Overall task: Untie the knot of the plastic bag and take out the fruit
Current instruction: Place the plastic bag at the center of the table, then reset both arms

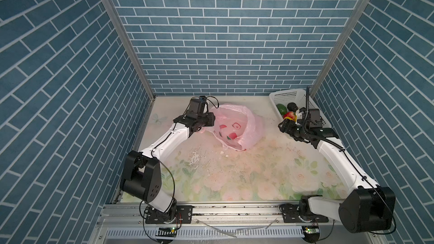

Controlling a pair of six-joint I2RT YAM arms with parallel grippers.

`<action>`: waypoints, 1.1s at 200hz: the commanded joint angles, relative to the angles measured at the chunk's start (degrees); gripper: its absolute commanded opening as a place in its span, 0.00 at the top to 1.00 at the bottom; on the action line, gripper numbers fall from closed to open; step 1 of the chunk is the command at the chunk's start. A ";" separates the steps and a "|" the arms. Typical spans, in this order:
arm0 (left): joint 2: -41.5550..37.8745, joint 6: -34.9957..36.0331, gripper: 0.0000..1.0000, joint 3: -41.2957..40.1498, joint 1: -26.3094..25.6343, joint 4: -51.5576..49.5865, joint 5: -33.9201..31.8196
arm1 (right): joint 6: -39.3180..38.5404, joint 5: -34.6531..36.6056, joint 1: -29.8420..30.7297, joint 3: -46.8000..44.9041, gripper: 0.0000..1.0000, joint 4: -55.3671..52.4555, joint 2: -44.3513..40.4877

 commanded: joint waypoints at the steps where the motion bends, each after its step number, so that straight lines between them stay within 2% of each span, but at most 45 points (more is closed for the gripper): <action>1: -4.48 3.37 0.23 -0.62 0.13 1.20 3.55 | -1.07 0.85 0.41 -1.57 0.19 -1.23 -0.89; 15: -7.27 4.84 0.06 -1.86 0.12 0.91 4.28 | -2.00 0.79 0.44 -1.34 0.18 -1.38 -0.63; 23: -8.94 5.66 0.01 -2.44 0.13 0.43 4.76 | -2.61 0.79 0.40 -1.16 0.18 -1.48 -0.51; 65: -21.03 8.30 0.00 -8.70 0.13 -2.60 1.04 | -7.69 1.37 0.49 -1.09 0.16 -1.86 -0.57; 100: -30.66 9.94 0.00 -17.80 0.14 -2.42 -4.80 | -13.21 4.31 0.39 -2.17 0.05 -0.42 -1.07; 108: -32.24 10.47 0.00 -19.71 0.14 -2.09 -6.06 | -14.69 4.94 0.43 -2.34 0.02 0.15 -0.86; 142: -38.20 13.16 0.00 -28.64 0.21 4.29 -14.00 | -20.16 8.18 0.41 -3.34 0.01 4.34 1.11; 163: -39.73 15.95 0.00 -33.99 0.62 10.30 -17.87 | -22.43 11.01 0.36 -6.06 0.01 10.08 1.75; 189: -38.40 17.27 0.01 -38.42 3.55 17.80 -18.83 | -25.31 14.51 -0.57 -11.15 0.01 20.07 2.90; 220: -33.70 21.46 0.00 -44.52 6.95 32.39 -18.83 | -30.15 13.53 -3.74 -19.64 0.01 36.93 4.54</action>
